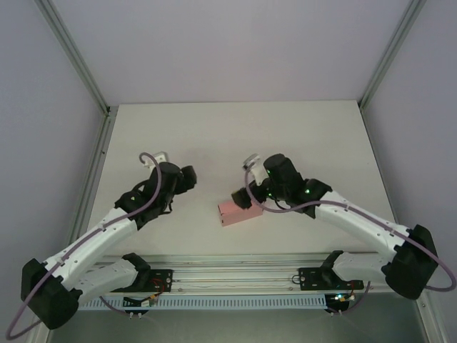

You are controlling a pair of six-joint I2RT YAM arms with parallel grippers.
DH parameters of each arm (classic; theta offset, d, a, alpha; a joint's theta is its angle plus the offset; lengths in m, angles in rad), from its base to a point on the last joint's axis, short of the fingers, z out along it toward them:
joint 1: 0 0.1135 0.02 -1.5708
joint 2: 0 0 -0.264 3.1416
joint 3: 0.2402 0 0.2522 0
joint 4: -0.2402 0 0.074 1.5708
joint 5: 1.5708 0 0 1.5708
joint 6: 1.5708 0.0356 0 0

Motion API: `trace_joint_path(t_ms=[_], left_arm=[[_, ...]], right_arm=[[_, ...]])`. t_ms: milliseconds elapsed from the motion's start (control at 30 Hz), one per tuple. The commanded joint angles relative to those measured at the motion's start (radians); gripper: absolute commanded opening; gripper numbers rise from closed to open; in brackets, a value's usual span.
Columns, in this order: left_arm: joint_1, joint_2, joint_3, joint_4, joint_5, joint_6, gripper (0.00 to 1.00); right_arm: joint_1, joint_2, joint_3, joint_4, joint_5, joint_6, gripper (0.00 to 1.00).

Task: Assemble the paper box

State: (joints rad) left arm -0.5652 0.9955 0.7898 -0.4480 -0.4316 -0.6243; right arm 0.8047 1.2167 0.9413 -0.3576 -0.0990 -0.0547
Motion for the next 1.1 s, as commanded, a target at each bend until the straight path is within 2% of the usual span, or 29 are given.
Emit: trace_joint_path(t_ms=[0, 100, 200, 267, 467, 533, 633, 700, 800, 867, 933, 1067], left_arm=[[0.098, 0.025, -0.020, -0.116, 0.077, -0.036, 1.00], [0.126, 0.023, -0.041, -0.100, 0.084, -0.026, 1.00], [0.134, 0.011, -0.058, -0.098, 0.062, -0.012, 1.00], [0.136, -0.002, -0.066, -0.113, 0.030, -0.014, 1.00], [0.145, -0.046, -0.108, -0.113, -0.002, -0.023, 1.00], [0.145, -0.050, -0.108, -0.117, -0.007, -0.019, 1.00], [0.149, -0.053, -0.104, -0.129, -0.022, -0.014, 1.00], [0.148, -0.056, -0.103, -0.129, -0.022, -0.012, 1.00], [0.149, -0.057, -0.102, -0.122, -0.019, -0.005, 1.00], [0.150, -0.057, -0.098, -0.126, -0.025, -0.005, 1.00], [0.149, -0.062, -0.096, -0.131, -0.033, -0.002, 1.00], [0.150, -0.083, -0.105, -0.139, -0.050, -0.012, 1.00]], right_arm=[[0.005, 0.077, 0.068, -0.294, -0.369, -0.644, 1.00], [0.000, 0.155, 0.115, -0.266, -0.277, -0.762, 1.00], [-0.007, 0.256, 0.209, -0.414, -0.301, -0.911, 1.00], [-0.007, 0.330, 0.266, -0.448, -0.266, -0.911, 1.00], [-0.003, 0.483, 0.314, -0.359, -0.051, -0.859, 0.98], [0.001, 0.525, 0.332, -0.371, 0.007, -0.855, 0.92], [0.017, 0.562, 0.346, -0.363, 0.109, -0.821, 0.68], [0.025, 0.562, 0.330, -0.275, 0.202, -0.794, 0.58], [0.024, 0.510, 0.229, 0.021, 0.357, -0.827, 0.40], [0.024, 0.480, 0.175, 0.198, 0.426, -0.882, 0.38], [0.026, 0.467, 0.142, 0.333, 0.477, -0.943, 0.42], [0.025, 0.513, 0.090, 0.594, 0.584, -1.086, 0.42]])
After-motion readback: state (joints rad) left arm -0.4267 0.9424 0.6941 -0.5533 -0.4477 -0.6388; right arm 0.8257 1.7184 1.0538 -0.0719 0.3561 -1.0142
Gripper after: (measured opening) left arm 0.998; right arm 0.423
